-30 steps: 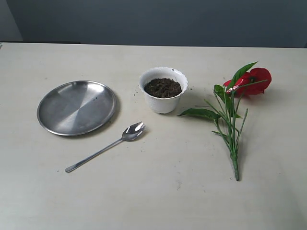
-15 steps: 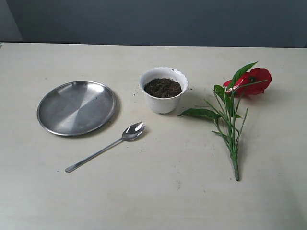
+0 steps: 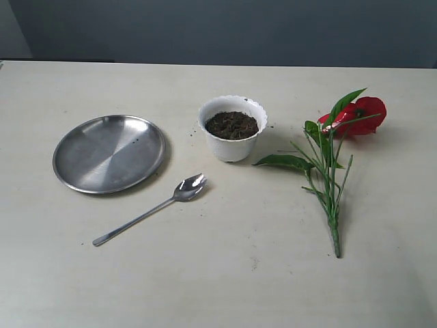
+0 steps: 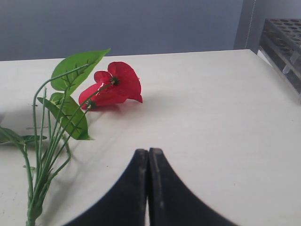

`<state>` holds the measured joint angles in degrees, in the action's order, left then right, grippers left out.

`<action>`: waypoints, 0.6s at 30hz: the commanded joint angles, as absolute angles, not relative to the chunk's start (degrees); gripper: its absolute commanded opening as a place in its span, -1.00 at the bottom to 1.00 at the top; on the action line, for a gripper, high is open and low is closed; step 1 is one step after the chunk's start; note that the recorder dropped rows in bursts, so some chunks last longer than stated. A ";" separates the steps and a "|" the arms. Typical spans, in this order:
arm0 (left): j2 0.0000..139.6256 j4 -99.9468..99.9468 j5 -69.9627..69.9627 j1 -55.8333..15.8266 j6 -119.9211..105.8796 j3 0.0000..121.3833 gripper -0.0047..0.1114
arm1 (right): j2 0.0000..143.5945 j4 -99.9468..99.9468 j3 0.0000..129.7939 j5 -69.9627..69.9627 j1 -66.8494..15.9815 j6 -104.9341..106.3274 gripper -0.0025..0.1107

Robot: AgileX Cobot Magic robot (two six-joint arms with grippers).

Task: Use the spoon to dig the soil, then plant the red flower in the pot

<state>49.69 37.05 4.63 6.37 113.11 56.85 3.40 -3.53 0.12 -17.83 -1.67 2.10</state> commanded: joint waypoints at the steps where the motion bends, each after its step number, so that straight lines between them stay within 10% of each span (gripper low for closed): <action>1: 49.44 21.72 -9.03 6.23 118.11 56.99 -0.91 | 3.22 -3.54 0.00 -17.42 -1.33 2.44 -0.97; 11: 49.44 43.45 -17.35 6.12 60.19 58.18 -0.91 | 3.22 -3.54 0.00 -17.42 -1.33 2.44 -0.97; 18: 49.44 85.01 -13.66 6.12 60.25 57.65 -0.63 | 3.22 -3.54 0.00 -17.42 -1.33 2.44 -0.97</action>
